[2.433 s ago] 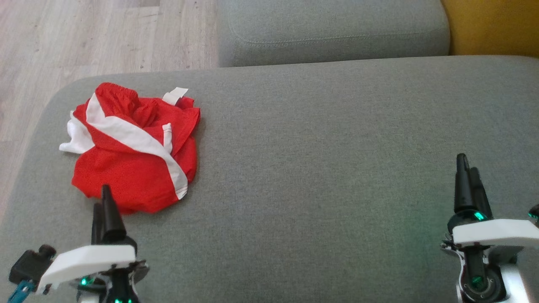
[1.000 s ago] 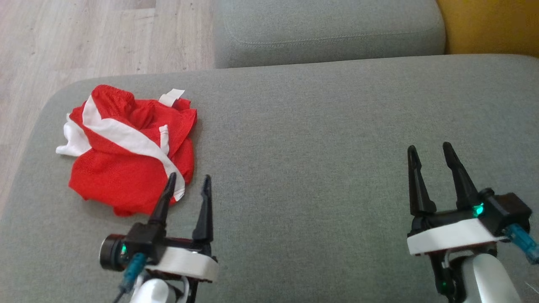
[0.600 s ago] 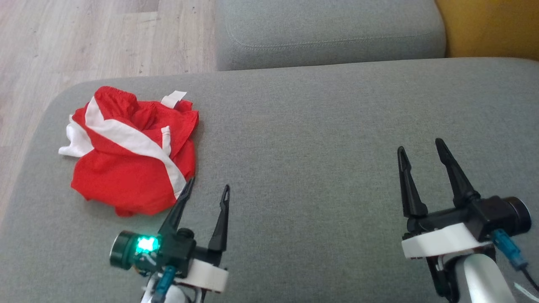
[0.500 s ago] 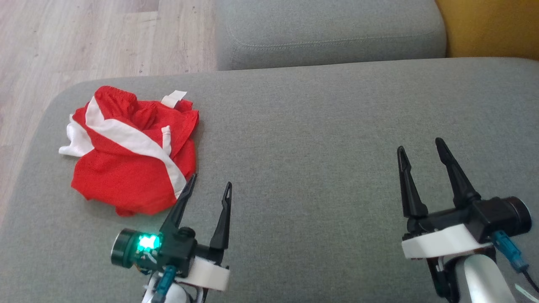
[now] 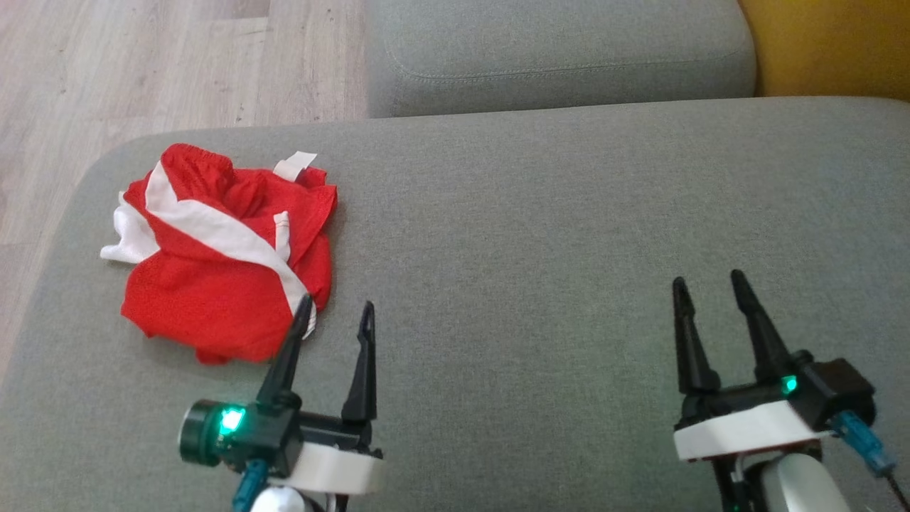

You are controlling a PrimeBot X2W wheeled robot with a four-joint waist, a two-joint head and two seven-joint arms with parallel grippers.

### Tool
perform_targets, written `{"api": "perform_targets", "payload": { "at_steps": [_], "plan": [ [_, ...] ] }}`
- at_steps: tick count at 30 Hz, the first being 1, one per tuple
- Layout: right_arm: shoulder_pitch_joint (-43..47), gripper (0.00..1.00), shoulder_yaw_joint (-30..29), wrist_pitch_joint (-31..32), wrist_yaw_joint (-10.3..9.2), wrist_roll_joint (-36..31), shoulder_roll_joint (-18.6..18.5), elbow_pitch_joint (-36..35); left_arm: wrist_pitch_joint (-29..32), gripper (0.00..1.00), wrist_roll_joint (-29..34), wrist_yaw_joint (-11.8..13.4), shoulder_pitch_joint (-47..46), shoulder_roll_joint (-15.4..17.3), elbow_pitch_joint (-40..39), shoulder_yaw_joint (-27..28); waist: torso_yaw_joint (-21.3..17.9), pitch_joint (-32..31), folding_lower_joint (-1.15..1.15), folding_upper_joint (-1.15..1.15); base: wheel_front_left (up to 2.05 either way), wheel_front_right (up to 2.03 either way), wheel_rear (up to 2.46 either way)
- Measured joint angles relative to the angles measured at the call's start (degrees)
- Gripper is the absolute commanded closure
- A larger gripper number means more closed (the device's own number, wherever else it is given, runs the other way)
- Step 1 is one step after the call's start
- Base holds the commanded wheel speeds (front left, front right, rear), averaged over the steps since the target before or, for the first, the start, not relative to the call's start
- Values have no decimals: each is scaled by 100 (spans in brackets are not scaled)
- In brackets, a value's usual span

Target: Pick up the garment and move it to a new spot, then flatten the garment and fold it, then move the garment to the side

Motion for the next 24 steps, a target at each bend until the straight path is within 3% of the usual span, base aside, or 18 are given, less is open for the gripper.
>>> {"api": "perform_targets", "payload": {
  "at_steps": [11,24],
  "plan": [
    [-4,0,207,-63,0,180,-1,309,-64,0,177,-403,57,-264,558,308,0,-1,0,0,0,0,0],
    [-5,0,172,-63,0,205,-2,367,-64,0,444,-555,57,-394,584,545,120,-1,0,0,0,0,0]
  ]
}}
